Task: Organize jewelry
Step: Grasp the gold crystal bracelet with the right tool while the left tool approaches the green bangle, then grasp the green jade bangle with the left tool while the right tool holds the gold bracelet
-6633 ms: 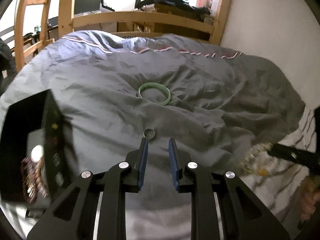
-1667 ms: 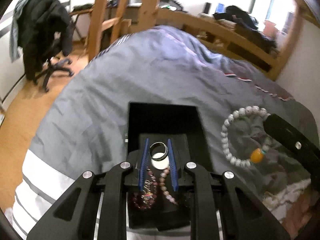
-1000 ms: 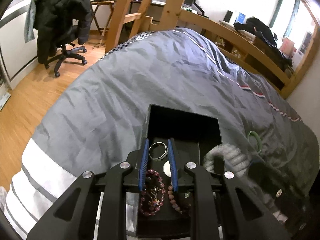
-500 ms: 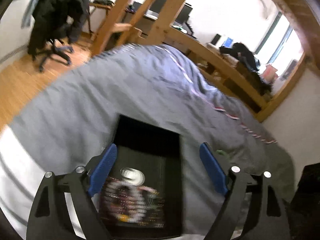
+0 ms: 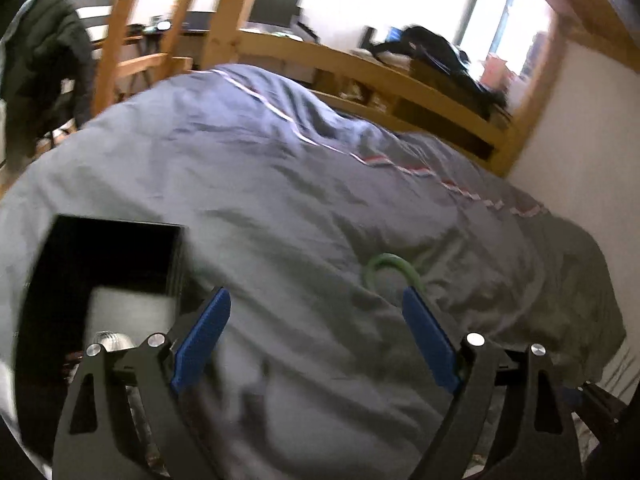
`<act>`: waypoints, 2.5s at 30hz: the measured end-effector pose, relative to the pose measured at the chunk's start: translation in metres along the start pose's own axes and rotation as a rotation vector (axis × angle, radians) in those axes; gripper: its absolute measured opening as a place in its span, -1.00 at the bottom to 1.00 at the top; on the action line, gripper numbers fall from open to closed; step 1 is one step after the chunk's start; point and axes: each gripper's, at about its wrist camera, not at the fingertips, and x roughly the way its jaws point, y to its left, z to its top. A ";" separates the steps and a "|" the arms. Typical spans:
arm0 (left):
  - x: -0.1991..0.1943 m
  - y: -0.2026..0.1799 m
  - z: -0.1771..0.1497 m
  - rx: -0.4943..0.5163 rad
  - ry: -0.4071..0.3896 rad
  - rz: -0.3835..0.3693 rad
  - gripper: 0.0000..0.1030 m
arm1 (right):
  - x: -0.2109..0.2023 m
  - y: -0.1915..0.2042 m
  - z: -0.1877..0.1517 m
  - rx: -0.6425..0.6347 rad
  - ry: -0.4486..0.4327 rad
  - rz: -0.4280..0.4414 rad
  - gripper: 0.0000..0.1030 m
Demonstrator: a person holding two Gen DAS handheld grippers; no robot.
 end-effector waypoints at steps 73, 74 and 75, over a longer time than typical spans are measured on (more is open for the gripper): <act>0.098 -0.107 -0.027 0.417 0.114 0.036 0.44 | -0.002 -0.045 -0.049 0.082 -0.069 -0.006 -0.55; 0.091 -0.108 -0.027 0.421 0.110 0.039 0.44 | -0.004 -0.048 -0.048 0.099 -0.075 0.002 -0.63; 0.080 -0.109 -0.027 0.420 0.102 0.042 0.44 | -0.005 -0.050 -0.047 0.111 -0.079 0.006 -0.64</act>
